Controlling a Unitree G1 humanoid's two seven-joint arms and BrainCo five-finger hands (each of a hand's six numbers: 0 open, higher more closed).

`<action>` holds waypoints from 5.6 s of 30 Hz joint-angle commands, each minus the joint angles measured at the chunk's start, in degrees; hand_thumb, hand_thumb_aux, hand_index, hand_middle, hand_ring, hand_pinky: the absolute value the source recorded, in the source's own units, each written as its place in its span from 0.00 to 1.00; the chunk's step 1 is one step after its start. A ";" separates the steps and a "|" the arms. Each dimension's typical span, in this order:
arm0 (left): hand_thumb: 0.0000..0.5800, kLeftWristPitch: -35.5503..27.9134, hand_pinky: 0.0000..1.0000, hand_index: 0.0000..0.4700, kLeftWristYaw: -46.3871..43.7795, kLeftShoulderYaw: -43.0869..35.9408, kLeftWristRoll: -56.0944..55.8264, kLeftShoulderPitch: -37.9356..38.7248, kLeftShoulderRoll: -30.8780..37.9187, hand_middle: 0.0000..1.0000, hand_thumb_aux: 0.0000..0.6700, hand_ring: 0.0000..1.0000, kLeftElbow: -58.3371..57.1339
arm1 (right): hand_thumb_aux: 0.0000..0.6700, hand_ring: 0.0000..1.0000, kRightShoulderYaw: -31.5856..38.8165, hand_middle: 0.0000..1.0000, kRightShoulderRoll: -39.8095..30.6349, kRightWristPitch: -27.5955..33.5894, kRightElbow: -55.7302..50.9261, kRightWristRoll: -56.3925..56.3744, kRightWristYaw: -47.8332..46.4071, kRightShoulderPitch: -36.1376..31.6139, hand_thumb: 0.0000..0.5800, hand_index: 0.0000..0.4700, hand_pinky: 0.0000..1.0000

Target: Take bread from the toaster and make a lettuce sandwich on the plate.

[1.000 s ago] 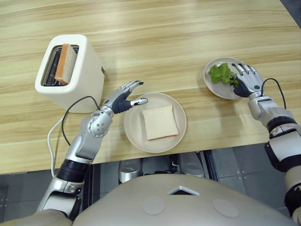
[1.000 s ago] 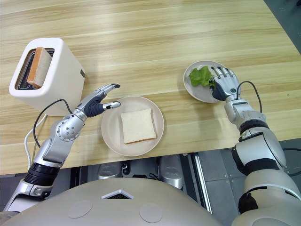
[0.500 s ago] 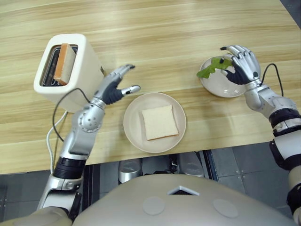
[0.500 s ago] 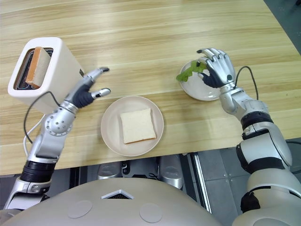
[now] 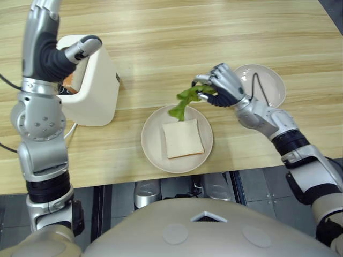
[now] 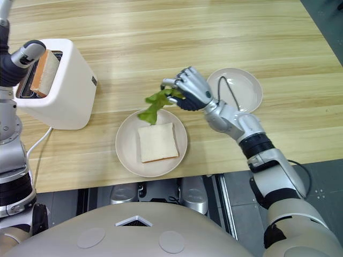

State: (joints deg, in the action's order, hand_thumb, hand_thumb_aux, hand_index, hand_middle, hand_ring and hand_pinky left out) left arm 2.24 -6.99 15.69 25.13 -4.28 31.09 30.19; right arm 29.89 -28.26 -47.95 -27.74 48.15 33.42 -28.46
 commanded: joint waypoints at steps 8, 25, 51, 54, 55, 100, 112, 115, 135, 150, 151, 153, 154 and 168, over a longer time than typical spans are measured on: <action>0.00 0.92 0.00 0.00 7.46 2.10 11.16 3.85 5.06 0.00 0.00 0.00 -14.60 | 1.00 1.00 6.29 1.00 8.01 -1.91 1.59 3.25 -7.46 2.94 1.00 0.98 1.00; 0.00 -12.85 0.00 0.00 1.54 0.09 20.25 10.31 6.06 0.00 0.00 0.00 -13.62 | 1.00 1.00 2.22 1.00 -3.92 -2.99 5.61 0.52 -14.94 10.51 1.00 0.98 1.00; 1.00 -17.81 0.00 0.98 4.81 -5.36 20.06 4.08 5.34 0.00 1.00 0.00 -17.13 | 0.00 0.00 -11.66 0.00 -5.17 -1.00 13.25 -6.02 -20.81 11.60 0.00 0.00 0.00; 1.00 -15.60 0.99 0.98 9.63 -3.58 18.77 1.54 4.28 0.99 1.00 0.99 -14.29 | 0.00 0.00 -12.38 0.00 -4.58 -0.67 12.95 -5.71 -20.30 11.78 0.00 0.00 0.00; 1.00 -14.11 0.99 0.98 11.65 -2.67 18.07 0.40 3.85 0.99 1.00 0.99 -12.41 | 0.00 0.00 -12.60 0.00 -4.39 -0.60 12.89 -5.56 -19.92 11.84 0.00 0.00 0.00; 1.00 -6.66 1.00 0.98 -37.03 -32.59 -26.32 -4.78 -11.07 1.00 1.00 1.00 -36.78 | 0.00 0.00 -13.28 0.00 -5.40 -12.86 21.89 -4.38 -26.49 22.18 0.00 0.00 0.00; 1.00 -6.49 1.00 0.98 -35.63 -33.50 -24.31 -5.30 -9.73 1.00 1.00 1.00 -36.97 | 0.00 0.00 -11.63 0.00 -8.02 -13.22 21.15 4.66 -25.39 22.14 0.00 0.00 0.00; 1.00 -5.75 1.00 0.98 -34.28 -33.81 -22.91 -5.66 -9.99 1.00 1.00 1.00 -38.02 | 0.00 0.00 -9.75 0.00 -8.86 -13.14 20.47 6.43 -26.73 22.05 0.00 0.00 0.00; 0.59 0.58 1.00 0.35 -29.34 -35.10 -16.27 -7.36 -10.83 1.00 0.36 1.00 -42.80 | 0.00 0.00 3.88 0.00 -11.16 -5.33 10.31 -0.64 -49.41 21.10 0.00 0.00 0.00; 0.00 7.37 0.16 0.00 7.71 -25.18 2.16 -11.84 -12.92 0.16 0.00 0.16 -33.77 | 0.00 0.00 3.12 0.00 -9.99 -3.72 14.29 -3.43 -49.20 21.74 0.00 0.00 0.00; 0.00 7.27 0.15 0.00 8.03 -25.42 2.42 -11.38 -13.16 0.15 0.00 0.15 -32.89 | 0.00 0.00 2.88 0.00 -9.71 -3.37 14.12 -3.23 -48.75 21.64 0.00 0.00 0.00; 0.00 7.29 0.14 0.00 7.61 -26.42 2.16 -10.04 -13.88 0.14 0.00 0.14 -31.36 | 0.00 0.00 2.53 0.00 -8.99 -2.26 13.65 -3.32 -48.18 21.77 0.00 0.00 0.00; 0.00 7.18 0.11 0.00 7.28 -26.90 2.19 -9.30 -14.11 0.11 0.00 0.11 -30.65 | 0.00 0.00 2.59 0.00 -8.62 -1.73 12.95 -3.18 -48.09 21.70 0.00 0.00 0.00; 0.00 7.43 0.00 0.00 3.71 -26.89 -1.98 -3.10 -16.03 0.00 0.00 0.00 -24.36 | 0.00 0.00 6.52 0.00 0.48 5.60 -12.69 4.54 -33.04 6.52 0.00 0.00 0.00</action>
State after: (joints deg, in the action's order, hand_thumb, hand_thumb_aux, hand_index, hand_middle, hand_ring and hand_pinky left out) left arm 9.92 -2.20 -12.55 24.58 -8.37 14.54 4.94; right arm 34.12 -26.67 -46.17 -33.10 48.50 0.17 -23.15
